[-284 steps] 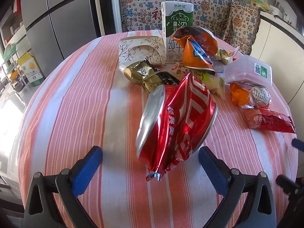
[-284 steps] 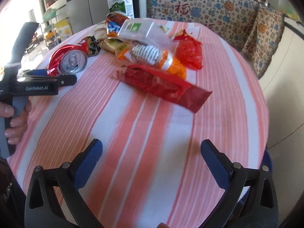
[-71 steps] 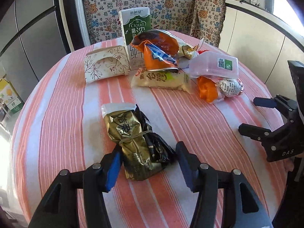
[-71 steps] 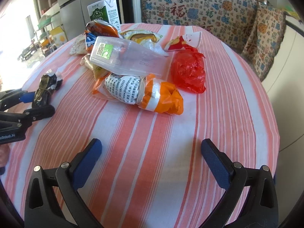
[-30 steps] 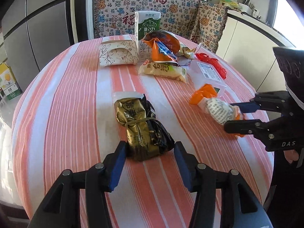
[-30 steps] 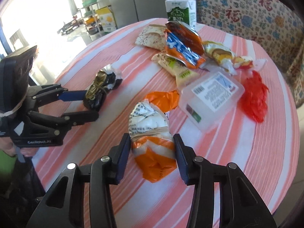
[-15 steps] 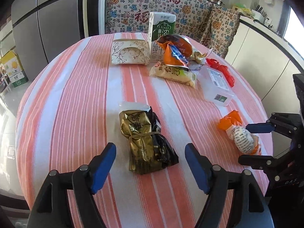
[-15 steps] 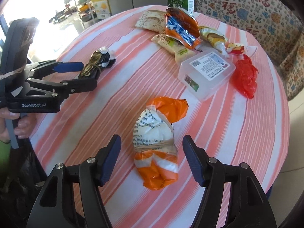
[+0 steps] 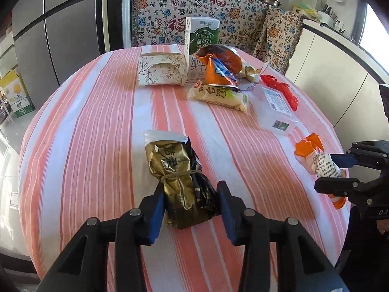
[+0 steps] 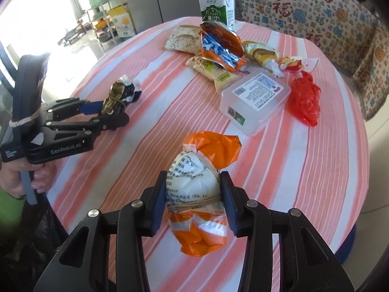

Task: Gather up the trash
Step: 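Carry the gold packet and orange wrapper over the blue wastebasket and release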

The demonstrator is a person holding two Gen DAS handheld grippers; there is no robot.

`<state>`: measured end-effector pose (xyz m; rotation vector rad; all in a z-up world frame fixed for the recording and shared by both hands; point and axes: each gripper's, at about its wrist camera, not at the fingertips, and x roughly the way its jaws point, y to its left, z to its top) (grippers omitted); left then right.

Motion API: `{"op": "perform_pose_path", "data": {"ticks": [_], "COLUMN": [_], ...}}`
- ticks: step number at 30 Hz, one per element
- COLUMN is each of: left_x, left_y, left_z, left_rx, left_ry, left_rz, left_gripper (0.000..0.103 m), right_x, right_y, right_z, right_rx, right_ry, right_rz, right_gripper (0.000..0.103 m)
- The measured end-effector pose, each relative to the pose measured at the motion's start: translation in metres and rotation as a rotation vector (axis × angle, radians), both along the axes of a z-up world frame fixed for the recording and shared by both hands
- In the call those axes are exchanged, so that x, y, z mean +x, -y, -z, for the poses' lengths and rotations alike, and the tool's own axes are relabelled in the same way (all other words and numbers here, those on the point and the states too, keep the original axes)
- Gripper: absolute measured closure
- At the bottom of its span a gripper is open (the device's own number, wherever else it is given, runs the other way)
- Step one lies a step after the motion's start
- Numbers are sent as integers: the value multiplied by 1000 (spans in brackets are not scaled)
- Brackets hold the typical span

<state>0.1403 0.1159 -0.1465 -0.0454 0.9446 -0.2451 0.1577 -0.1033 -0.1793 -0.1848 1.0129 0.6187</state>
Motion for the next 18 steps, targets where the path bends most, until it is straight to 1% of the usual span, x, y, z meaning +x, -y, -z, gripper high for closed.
{"op": "perform_pose_path", "data": {"ticks": [9, 15, 18], "left_x": [-17, -18, -18], "left_y": [39, 64, 77], "left_z": [-23, -27, -28], "left_rx": [-37, -52, -45], "left_ry": [56, 60, 61], "left_rz": [64, 102, 123], "left_gripper": [66, 70, 70], "right_x": [2, 0, -1], "right_y": [36, 54, 66], "right_z": [-7, -11, -12], "right_rx": [97, 127, 149], "right_ry": [8, 27, 32], "right_rz": [98, 131, 155], "right_gripper": [60, 60, 60]}}
